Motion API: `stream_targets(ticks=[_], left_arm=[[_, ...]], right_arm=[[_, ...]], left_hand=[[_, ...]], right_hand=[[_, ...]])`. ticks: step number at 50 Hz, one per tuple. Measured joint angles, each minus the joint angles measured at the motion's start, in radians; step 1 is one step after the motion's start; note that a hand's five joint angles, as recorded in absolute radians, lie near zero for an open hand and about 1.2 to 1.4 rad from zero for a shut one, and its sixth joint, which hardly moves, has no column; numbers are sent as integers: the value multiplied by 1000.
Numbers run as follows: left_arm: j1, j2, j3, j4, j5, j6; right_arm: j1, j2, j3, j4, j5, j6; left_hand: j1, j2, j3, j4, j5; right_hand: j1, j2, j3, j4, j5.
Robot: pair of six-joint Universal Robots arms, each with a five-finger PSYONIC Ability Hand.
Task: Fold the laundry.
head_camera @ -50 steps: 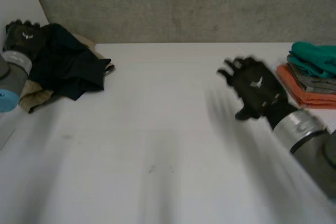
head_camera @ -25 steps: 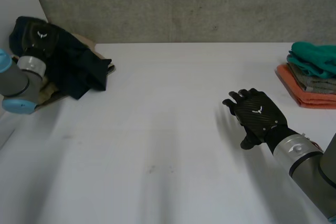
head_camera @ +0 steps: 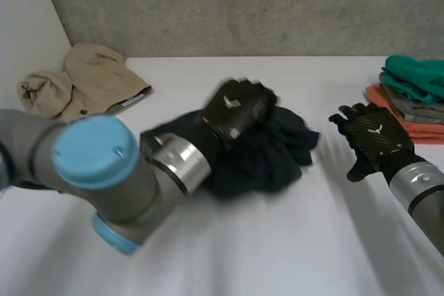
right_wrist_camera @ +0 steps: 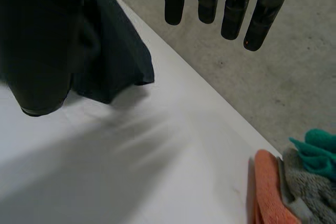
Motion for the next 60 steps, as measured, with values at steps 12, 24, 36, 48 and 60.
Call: stream_targets(ticks=[12,24,36,48,60], left_arm=[[-3,87,-27,-35,-68,29],[116,288,-177,-334,-204,238],[32,266,-265,-456,-346,271],[-7,96,-226,-447,-362,210],[121,166,-102,-291,-506,281]], right_arm=[[2,-14,-15,29,28,1],[49,-122,-62,275,21,-2],[109,-181,-52,315,26,-5],[113,-125,-40,256,84,-12],[108,-116,-46,244,92,-16]], left_hand=[[-572,-618,-637,-640,-632],[-572,-618,-637,-640,-632],[-572,-618,-637,-640,-632],[238,229,196,213,209],[271,300,256,285,244]], right_hand=[[0,0,0,0,0],[0,0,0,0,0],[0,0,0,0,0],[0,0,0,0,0],[0,0,0,0,0]])
